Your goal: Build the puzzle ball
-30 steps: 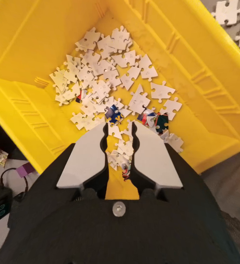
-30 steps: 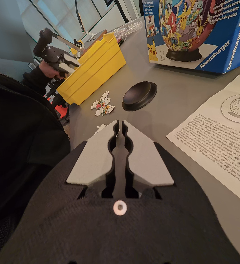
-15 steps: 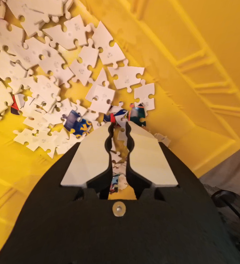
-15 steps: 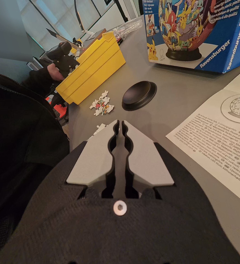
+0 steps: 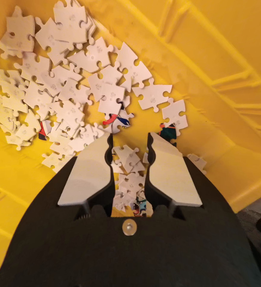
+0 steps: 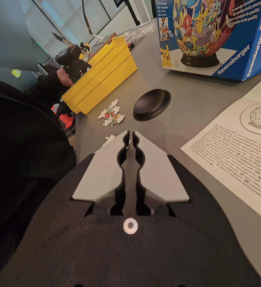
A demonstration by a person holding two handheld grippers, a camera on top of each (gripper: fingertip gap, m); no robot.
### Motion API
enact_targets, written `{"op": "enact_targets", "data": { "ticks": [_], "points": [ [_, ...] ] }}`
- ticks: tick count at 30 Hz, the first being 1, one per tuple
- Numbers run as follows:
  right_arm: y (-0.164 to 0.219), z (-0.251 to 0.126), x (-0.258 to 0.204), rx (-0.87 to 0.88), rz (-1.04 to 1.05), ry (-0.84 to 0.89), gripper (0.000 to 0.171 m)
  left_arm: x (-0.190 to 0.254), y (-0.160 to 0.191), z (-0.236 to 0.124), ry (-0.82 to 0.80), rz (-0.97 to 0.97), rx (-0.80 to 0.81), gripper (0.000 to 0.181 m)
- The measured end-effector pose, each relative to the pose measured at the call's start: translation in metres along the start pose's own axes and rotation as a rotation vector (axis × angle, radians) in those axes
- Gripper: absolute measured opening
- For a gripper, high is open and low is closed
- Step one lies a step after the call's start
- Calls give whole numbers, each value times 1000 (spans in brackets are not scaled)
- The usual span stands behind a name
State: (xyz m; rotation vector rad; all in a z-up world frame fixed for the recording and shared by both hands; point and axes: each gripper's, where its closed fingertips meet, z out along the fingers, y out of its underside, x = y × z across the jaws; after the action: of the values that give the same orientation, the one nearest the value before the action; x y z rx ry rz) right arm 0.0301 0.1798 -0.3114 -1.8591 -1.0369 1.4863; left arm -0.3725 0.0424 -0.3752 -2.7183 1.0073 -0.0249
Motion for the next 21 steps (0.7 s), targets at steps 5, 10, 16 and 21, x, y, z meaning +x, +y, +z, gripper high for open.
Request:
{"op": "enact_targets", "data": {
  "ticks": [5, 10, 16, 21],
  "points": [
    [0, 0, 0, 4, -3, 1, 2, -9, -7, 3, 14, 17, 13, 54],
    [-1, -1, -1, 8, -4, -1, 2, -18, -14, 5, 18, -10, 28, 50],
    [-2, -2, -1, 17, -5, -4, 2, -26, -17, 7, 3, -41, 63, 33],
    [-3, -2, -2, 22, -7, -8, 2, -26, -23, 0, 15, -111, 124, 12]
  ]
}}
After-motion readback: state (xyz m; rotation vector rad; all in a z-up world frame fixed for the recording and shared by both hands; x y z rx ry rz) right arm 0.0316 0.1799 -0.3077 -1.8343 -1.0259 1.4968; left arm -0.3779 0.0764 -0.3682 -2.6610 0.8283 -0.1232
